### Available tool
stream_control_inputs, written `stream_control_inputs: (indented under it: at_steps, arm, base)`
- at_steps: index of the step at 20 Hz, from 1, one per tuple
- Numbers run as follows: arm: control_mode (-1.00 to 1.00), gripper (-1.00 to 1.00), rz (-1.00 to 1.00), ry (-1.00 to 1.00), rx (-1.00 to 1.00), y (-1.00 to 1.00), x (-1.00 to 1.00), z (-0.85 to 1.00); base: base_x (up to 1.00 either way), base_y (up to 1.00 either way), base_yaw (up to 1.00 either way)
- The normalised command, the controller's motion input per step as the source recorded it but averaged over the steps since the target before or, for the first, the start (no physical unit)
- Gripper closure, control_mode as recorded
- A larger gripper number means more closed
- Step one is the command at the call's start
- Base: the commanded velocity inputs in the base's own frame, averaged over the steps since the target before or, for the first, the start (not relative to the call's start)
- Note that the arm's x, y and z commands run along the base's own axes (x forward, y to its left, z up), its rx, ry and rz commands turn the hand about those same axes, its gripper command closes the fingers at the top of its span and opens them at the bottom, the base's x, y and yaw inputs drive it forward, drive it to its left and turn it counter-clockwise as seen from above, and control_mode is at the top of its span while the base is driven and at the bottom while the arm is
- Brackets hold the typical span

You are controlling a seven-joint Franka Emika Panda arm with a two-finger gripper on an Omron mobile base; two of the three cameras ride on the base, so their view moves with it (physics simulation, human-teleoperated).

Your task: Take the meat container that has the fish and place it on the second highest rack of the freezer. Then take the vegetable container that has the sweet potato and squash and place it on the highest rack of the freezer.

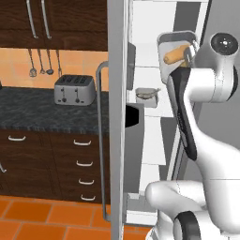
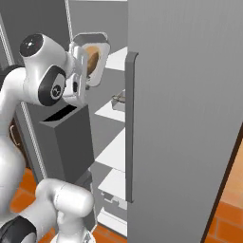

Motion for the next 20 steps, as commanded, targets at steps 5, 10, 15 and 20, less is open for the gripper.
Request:
stream_control_inputs:
  at_steps: [5, 10, 15, 20]
  arm:
    - [-1.00, 1.00, -0.03, 0.00, 0.00, 0.01, 0.89, -0.10]
    - [-1.00, 1.00, -0.08, 0.02, 0.00, 0.00, 0.96, 0.00]
    - [-1.00, 1.00, -0.06, 0.20, 0.04, -0.03, 0.79, 0.00]
    - [-1.00, 1.00, -0.02, 0.17, 0.07, -0.02, 0.87, 0.07]
  base:
    - [0.00, 0.00, 0.00]
    - [0.00, 0.00, 0.00]
    - [0.00, 0.00, 0.00]
    - [0.00, 0.00, 0.00]
